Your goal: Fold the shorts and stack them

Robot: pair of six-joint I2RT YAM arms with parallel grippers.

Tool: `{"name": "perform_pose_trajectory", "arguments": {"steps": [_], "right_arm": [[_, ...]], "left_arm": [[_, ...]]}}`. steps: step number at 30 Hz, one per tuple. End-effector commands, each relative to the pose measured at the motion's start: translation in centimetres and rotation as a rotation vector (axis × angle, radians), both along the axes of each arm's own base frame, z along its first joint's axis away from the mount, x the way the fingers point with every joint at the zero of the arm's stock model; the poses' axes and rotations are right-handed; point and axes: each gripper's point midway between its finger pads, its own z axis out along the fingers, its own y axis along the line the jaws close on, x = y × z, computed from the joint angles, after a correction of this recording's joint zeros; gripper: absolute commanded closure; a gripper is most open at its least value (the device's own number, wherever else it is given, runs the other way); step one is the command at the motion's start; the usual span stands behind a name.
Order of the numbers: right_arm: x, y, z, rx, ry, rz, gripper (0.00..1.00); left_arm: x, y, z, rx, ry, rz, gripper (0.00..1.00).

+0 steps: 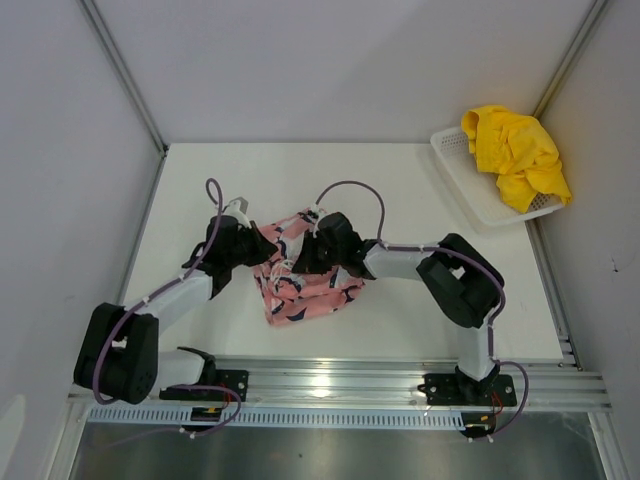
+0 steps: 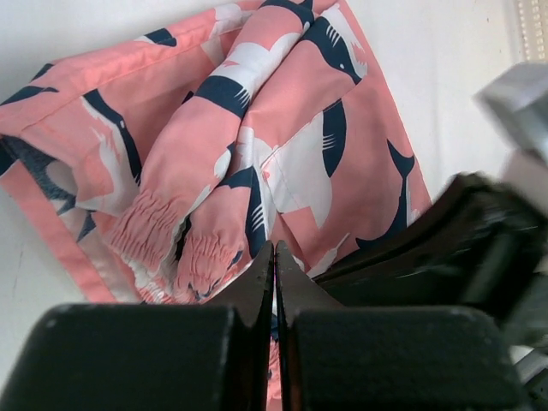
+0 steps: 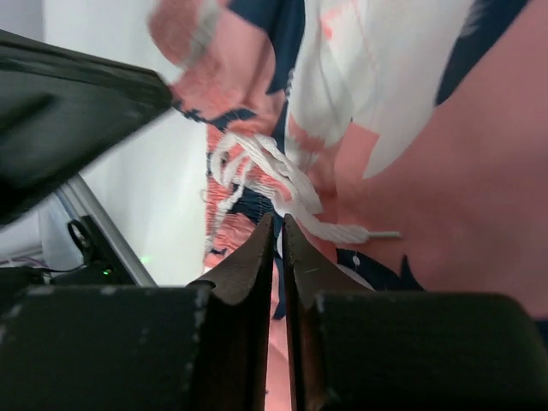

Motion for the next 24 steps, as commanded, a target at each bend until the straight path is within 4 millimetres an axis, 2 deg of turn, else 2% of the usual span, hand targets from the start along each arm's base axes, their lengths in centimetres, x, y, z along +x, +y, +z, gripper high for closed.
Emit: {"name": "perform_pose_trajectory", "arguments": {"steps": [1, 6, 8, 9, 10, 13, 17, 19, 20, 24], "right_arm": [[2.1, -0.5, 6.5, 0.095, -0.141, -0.025, 0.90], [3.9, -2.8, 7.3, 0.054, -0.160, -0.063, 0.86], [5.1, -4.4, 6.4, 0.020, -0.140, -0.099, 0.83], [5.5, -4.8, 6.2, 0.019, -0.133, -0.104, 0.83], [6.6, -5.6, 6.0, 0.025, -0.131, -0.123, 0.82], [7.2, -6.3, 4.0, 0.015, -0.088, -0.127, 0.82], [7.4, -7.2, 0.0, 0.030, 0.004, -0.146, 0.83], [7.4, -7.5, -1.4, 0.052, 0.033, -0.157, 0.83], [7.5, -7.8, -2.6, 0.047, 0.065, -0.170, 0.84], [7.4, -8.4, -3.9, 0.002, 0.083, -0.191, 0.84]], "left_arm": [[0.7, -0.5, 0.0, -0.029, -0.043, -0.029, 1.00], [0.8, -1.0, -0.7, -0.041, -0.036, -0.050, 1.00], [1.1, -1.3, -0.8, -0.035, -0.036, -0.069, 1.00], [1.2, -1.4, -1.7, -0.028, -0.008, -0.074, 1.00], [1.4, -1.6, -1.8, -0.031, -0.011, -0.084, 1.00], [1.2, -1.7, -3.5, -0.030, 0.027, -0.085, 1.00], [1.2, -0.1, -6.1, 0.039, 0.069, -0.024, 1.00], [0.9, 0.6, -7.3, 0.054, 0.096, -0.007, 1.00], [1.0, 0.6, -7.5, 0.051, 0.101, -0.005, 1.00], [1.4, 1.0, -7.1, 0.064, 0.090, 0.010, 1.00]]}}
